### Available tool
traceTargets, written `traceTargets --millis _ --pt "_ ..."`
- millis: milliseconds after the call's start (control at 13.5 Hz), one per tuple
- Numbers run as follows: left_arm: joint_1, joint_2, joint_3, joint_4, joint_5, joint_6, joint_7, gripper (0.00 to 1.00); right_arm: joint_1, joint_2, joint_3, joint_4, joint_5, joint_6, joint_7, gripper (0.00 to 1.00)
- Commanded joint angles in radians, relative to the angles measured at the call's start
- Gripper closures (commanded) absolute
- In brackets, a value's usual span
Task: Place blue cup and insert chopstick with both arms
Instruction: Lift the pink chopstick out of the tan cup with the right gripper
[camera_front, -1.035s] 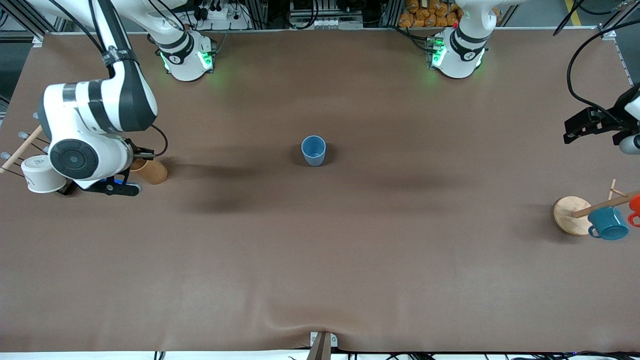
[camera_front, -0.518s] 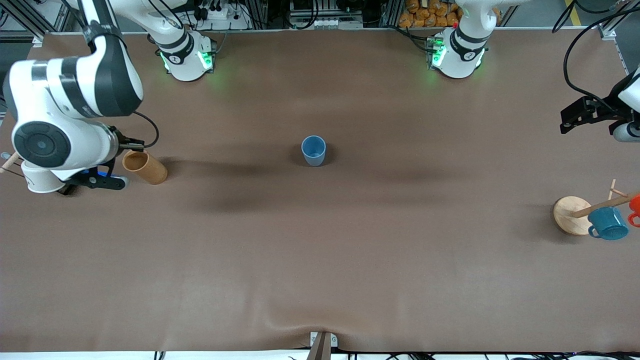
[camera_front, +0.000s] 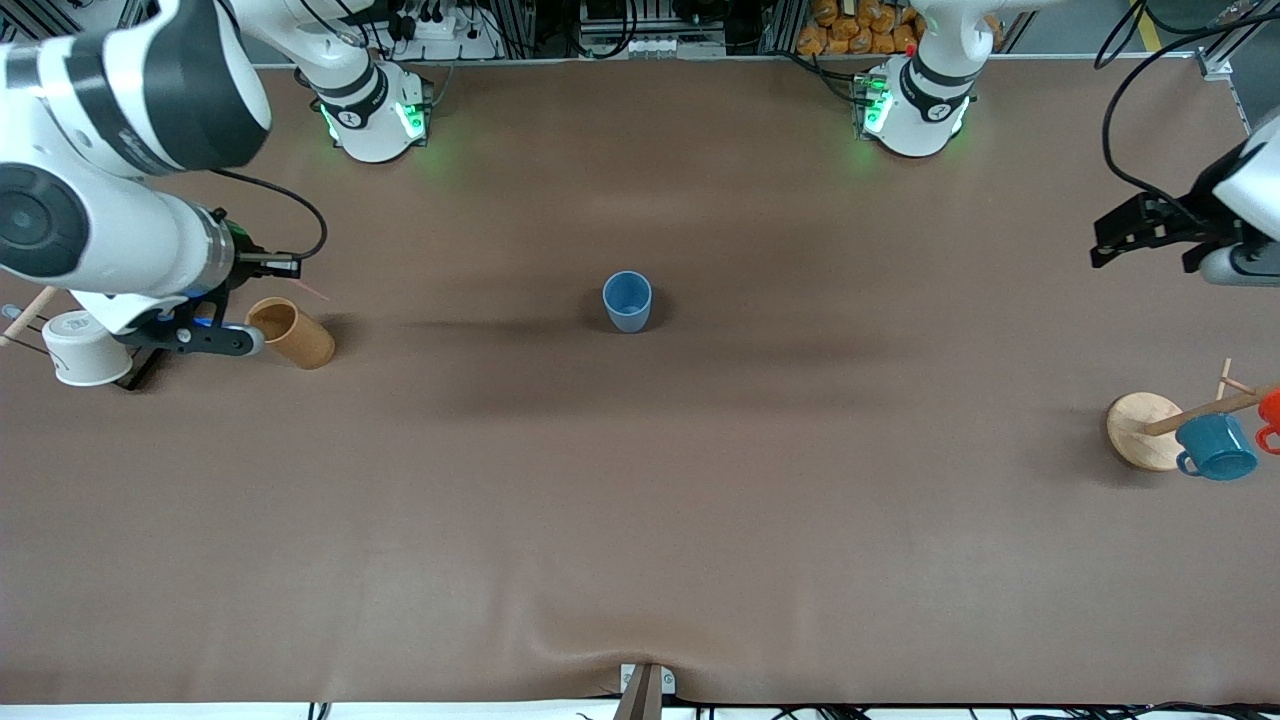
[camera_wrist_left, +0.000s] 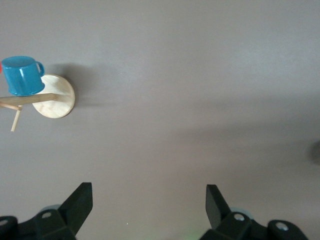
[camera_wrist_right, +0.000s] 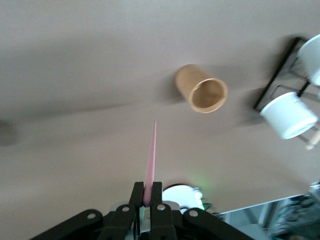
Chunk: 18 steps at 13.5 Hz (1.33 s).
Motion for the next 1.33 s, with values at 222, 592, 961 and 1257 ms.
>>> traceTargets --millis 222,592,961,1257 --pt "-0.004 -0.014 -0.022 -0.019 0.013 0.012 -0.02 0.0 0.005 -0.003 0.016 0.036 0.164 -0.001 0.222 1.0" --pt "-0.004 -0.014 -0.042 -0.016 0.024 0.01 -0.02 0.0 0.044 -0.002 0.028 0.061 0.26 0.049 0.484 1.0" --pt "-0.001 -0.016 -0.042 -0.017 0.024 0.01 -0.02 0.0 0.134 -0.003 0.027 0.059 0.3 0.141 0.74 1.0" --pt "0.0 -0.017 -0.044 -0.017 0.024 0.01 -0.019 0.0 0.157 0.0 0.025 0.047 0.39 0.217 0.952 1.0"
